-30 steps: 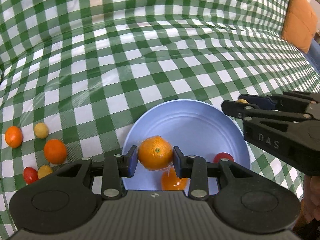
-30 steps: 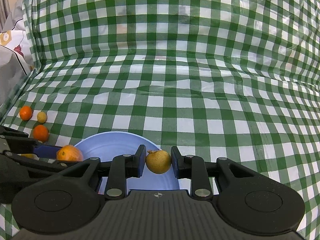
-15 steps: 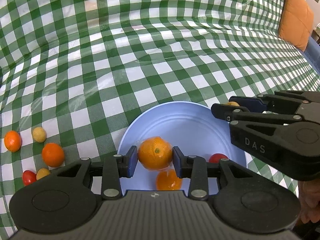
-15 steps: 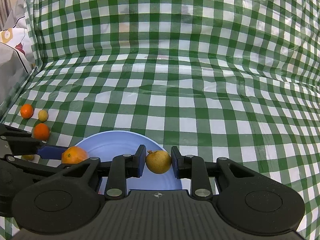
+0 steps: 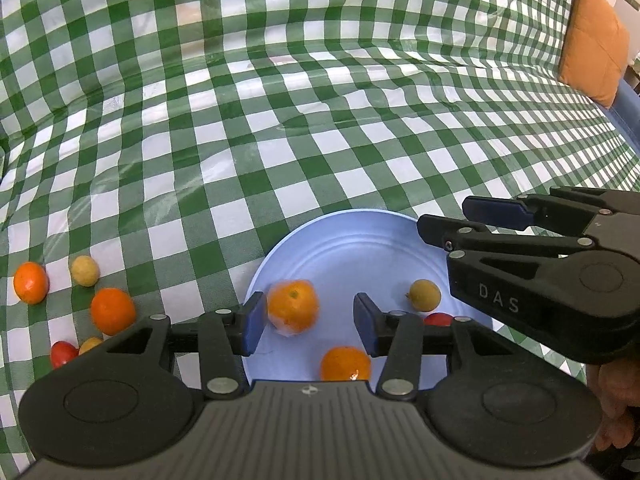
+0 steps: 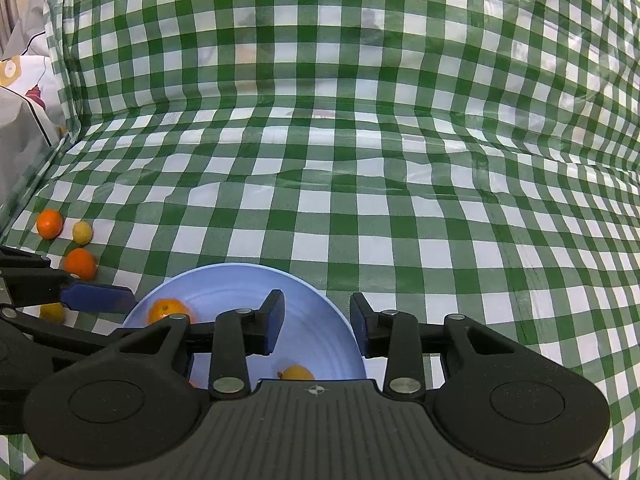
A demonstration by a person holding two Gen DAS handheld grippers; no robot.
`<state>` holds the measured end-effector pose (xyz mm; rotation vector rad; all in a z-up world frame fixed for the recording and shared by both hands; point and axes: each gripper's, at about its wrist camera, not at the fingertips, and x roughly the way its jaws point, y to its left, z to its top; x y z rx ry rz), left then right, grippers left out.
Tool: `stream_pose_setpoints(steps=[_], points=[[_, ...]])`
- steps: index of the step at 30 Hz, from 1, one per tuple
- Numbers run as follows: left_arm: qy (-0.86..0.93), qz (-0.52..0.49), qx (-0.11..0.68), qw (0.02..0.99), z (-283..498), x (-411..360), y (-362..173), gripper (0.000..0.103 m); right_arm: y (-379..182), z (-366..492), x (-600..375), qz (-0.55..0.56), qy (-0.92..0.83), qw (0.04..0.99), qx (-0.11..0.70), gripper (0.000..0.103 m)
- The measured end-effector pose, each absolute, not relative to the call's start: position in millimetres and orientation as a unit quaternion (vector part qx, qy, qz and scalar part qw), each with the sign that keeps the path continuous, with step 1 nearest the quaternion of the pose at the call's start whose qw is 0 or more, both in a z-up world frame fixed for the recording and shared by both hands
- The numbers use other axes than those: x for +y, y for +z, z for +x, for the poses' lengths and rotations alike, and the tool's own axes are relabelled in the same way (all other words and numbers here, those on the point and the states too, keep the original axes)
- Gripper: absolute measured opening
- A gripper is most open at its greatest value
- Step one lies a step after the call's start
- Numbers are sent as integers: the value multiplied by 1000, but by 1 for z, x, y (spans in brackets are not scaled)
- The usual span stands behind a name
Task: Organize fruits
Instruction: 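Open the left tool to drop the orange while the right tool drops the yellow fruit onto the plate, then grasp another orange with the left tool while the right tool grasps another yellow fruit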
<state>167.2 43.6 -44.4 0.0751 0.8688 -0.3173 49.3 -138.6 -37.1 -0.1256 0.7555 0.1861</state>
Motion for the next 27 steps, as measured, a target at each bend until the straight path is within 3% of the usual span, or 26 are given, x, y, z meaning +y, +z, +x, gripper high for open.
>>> stream_pose_setpoints(steps=[27], points=[[-116, 7, 410, 905, 163, 74, -44, 53, -37, 60, -110, -59, 99, 924, 366, 43]])
